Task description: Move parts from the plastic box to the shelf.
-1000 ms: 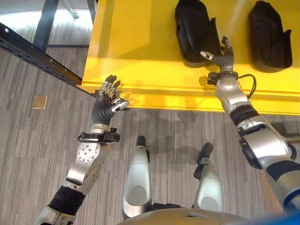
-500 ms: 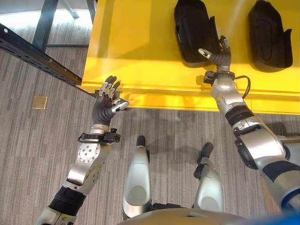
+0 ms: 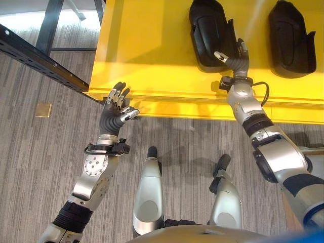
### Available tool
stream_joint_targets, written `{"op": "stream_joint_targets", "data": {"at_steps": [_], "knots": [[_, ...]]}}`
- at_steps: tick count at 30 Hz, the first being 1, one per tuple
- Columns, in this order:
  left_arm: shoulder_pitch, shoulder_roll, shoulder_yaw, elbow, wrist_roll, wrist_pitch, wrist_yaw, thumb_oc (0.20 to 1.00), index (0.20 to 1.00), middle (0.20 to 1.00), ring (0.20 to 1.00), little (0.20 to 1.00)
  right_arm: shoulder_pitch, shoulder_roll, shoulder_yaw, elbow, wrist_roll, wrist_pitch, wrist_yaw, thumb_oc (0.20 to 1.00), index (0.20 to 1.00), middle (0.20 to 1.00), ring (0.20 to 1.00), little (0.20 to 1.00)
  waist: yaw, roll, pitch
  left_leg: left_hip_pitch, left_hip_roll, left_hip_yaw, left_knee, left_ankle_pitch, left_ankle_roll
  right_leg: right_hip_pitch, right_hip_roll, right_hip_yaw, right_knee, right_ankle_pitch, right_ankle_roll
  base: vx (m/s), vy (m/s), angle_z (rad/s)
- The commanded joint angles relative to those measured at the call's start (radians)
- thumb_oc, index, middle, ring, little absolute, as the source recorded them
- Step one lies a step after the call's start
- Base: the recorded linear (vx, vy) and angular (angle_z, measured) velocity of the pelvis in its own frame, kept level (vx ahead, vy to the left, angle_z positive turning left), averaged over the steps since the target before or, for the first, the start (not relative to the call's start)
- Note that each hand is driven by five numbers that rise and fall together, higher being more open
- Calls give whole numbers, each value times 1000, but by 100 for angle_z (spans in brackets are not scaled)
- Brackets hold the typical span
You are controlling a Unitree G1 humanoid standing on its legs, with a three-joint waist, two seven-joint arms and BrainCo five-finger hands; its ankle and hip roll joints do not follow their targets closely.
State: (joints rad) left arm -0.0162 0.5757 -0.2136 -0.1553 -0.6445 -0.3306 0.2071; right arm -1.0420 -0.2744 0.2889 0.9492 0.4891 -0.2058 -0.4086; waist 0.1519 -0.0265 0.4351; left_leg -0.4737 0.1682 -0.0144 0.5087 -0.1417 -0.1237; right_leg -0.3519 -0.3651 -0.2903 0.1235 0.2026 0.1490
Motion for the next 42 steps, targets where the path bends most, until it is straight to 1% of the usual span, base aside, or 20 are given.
{"op": "stream_joint_targets", "data": {"at_steps": [1, 19, 26, 36, 42], "knots": [[-18, 4, 21, -80, 10, -52, 11, 1000, 1000, 1000, 1000, 1000, 4, 66, 32, -54, 42, 4, 41, 1000, 1000, 1000, 1000, 1000, 52, 34, 79, 39, -59, -2, -124, 53, 65, 8, 16, -29, 241, -177, 8, 0, 0, 0], [-21, 3, 18, -80, 7, -50, 19, 1000, 1000, 1000, 1000, 1000, -8, 115, 38, -23, 72, 3, 54, 1000, 1000, 1000, 1000, 1000, 59, 35, 75, 35, -61, -4, -122, 52, 66, 8, 17, -32, 242, -174, 10, 0, 0, 0], [-19, 5, 20, -81, 9, -52, 20, 1000, 1000, 1000, 1000, 1000, -14, 126, 39, -18, 79, 2, 56, 1000, 1000, 1000, 1000, 1000, 63, 41, 75, 37, -63, -4, -125, 51, 67, 10, 15, -32, 242, -174, 12, 0, 0, 0], [-12, 2, 21, -80, 8, -52, 23, 1000, 1000, 1000, 1000, 1000, -5, 133, 33, -7, 98, -1, 56, 1000, 1000, 1000, 1000, 1000, 65, 39, 71, 36, -64, -6, -120, 48, 68, 11, 16, -32, 244, -176, 13, 0, 0, 0], [-10, 6, 21, -82, 10, -55, 25, 1000, 1000, 1000, 1000, 1000, -3, 151, 35, -4, 101, -1, 58, 1000, 1000, 1000, 1000, 1000, 67, 40, 70, 37, -63, -6, -121, 49, 68, 11, 15, -33, 245, -177, 12, 0, 0, 0]]}}
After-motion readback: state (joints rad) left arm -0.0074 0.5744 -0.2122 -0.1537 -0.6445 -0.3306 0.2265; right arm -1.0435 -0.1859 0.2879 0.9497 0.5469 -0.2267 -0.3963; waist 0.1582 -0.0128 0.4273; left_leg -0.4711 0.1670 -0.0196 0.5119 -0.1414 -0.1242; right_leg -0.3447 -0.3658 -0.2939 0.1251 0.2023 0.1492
